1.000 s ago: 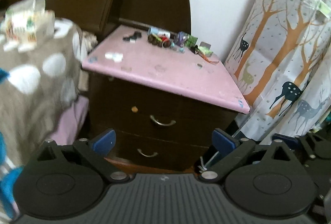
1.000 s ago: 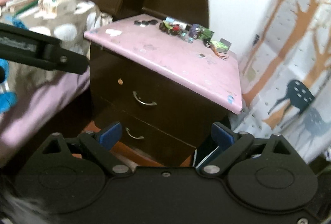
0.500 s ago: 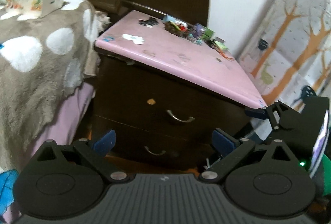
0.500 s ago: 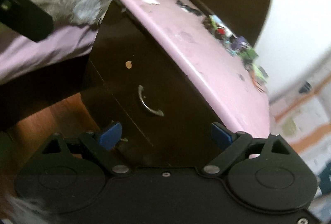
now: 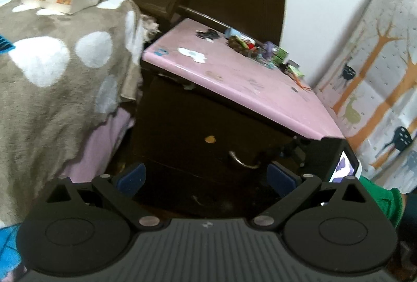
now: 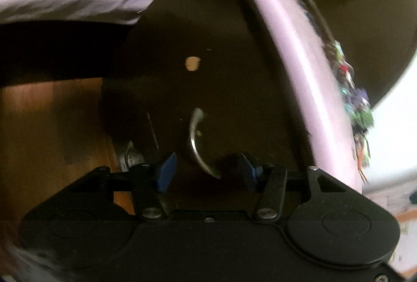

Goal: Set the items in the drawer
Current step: 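Reach the right gripper to the upper drawer's metal handle and grasp it, then pull the upper drawer open with the right gripper holding its handle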

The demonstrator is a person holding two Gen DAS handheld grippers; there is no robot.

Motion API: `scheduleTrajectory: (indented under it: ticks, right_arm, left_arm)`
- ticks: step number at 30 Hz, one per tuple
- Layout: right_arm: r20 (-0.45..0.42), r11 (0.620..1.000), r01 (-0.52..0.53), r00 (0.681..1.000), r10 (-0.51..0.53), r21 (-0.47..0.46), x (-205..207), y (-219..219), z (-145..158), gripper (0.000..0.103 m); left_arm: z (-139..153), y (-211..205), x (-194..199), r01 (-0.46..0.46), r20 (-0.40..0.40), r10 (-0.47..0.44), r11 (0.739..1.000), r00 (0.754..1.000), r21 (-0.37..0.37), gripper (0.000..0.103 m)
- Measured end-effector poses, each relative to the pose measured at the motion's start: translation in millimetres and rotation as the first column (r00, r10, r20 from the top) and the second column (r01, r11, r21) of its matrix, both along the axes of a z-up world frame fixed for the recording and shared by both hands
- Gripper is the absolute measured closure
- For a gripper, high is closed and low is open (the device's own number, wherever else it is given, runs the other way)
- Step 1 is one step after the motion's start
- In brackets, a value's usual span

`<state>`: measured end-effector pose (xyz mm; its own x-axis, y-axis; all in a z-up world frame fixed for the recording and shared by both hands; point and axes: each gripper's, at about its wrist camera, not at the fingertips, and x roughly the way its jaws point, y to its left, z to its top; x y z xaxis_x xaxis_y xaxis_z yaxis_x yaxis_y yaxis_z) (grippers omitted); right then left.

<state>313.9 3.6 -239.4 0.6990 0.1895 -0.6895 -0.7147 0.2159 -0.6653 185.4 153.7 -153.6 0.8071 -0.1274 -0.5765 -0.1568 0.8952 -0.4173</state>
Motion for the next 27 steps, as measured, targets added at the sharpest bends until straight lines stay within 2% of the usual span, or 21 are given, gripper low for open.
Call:
scheduleTrajectory:
  ticks: [3, 9, 12, 15, 21, 24, 27]
  right_arm:
    - [-0.020, 0.999, -0.025, 1.000, 0.024, -0.039, 5, 6, -7, 0.056]
    - [-0.040, 0.991, -0.078, 0.996, 0.074, -0.110, 5, 18, -18, 0.064]
    - [-0.066, 0.990, -0.052, 0.997, 0.043, -0.132, 12, 22, -24, 0.075]
    - [-0.080, 0.991, -0.056, 0.996, 0.046, -0.121, 10, 21, -23, 0.071]
    - [-0.115, 0.988, -0.052, 0.993, 0.035, -0.145, 9, 24, -16, 0.075]
    - [-0.122, 0.984, -0.085, 0.990, 0.066, -0.157, -8, 20, -14, 0.074]
    - [-0.131, 0.982, -0.105, 0.988, 0.085, -0.155, -23, 17, -11, 0.074]
  left_arm:
    - [-1, 8, 1, -0.022, -0.001, 0.022, 0.999, 1.000, -0.025, 0.003]
    - [2, 13, -2, -0.017, 0.012, 0.017, 1.000, 1.000, -0.024, 0.003]
    - [3, 16, -3, -0.024, 0.014, 0.025, 0.999, 1.000, -0.028, 0.003]
    - [5, 18, -5, -0.028, 0.021, 0.029, 0.999, 0.999, -0.025, 0.003]
    - [10, 12, -4, 0.006, 0.036, -0.005, 1.000, 0.999, -0.009, 0.003]
    - [16, 6, -4, 0.030, 0.052, -0.032, 0.999, 0.998, 0.029, 0.003]
    - [21, 6, -6, 0.037, 0.063, -0.039, 0.999, 0.997, 0.028, 0.003]
